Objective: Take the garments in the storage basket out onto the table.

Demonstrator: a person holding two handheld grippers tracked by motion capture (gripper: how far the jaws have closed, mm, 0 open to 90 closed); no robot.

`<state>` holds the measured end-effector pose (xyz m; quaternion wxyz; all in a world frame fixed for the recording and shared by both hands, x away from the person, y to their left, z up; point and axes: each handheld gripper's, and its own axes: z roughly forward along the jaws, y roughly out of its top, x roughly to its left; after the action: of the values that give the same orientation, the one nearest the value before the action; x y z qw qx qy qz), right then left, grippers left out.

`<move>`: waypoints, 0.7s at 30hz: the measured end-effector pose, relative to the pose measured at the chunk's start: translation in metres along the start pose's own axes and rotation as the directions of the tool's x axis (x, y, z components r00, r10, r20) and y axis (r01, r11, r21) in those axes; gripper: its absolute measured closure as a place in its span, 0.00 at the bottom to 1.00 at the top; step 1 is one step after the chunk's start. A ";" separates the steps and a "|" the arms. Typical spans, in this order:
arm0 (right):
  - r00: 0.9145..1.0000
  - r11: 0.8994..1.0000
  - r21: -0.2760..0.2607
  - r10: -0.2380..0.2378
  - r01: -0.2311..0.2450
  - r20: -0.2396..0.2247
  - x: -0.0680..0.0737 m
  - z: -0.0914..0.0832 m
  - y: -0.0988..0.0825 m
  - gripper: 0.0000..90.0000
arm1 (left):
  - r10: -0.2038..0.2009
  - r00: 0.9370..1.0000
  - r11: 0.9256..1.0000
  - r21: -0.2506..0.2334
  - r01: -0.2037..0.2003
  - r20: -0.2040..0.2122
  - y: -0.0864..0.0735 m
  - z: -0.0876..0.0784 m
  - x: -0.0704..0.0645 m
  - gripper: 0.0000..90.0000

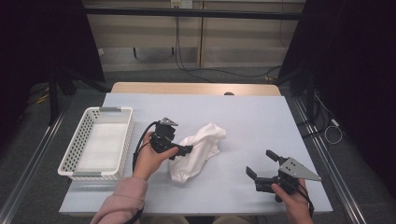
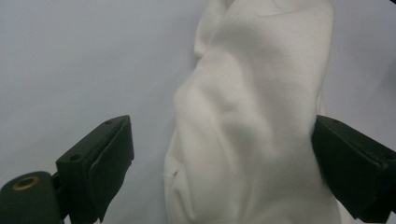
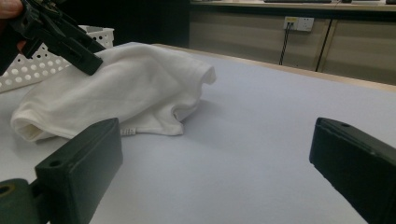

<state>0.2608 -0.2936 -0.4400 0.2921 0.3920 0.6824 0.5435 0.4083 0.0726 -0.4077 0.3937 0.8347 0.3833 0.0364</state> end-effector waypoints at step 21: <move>1.000 0.999 0.043 0.012 -0.013 0.020 -0.007 0.009 0.002 0.03 | 0.021 1.000 1.000 -0.013 -0.021 0.006 -0.006 -0.008 0.005 0.16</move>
<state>0.2719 -0.2948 -0.4401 0.2870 0.4078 0.6887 0.5264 0.4055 0.0835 -0.4079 0.3999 0.8363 0.3730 0.0407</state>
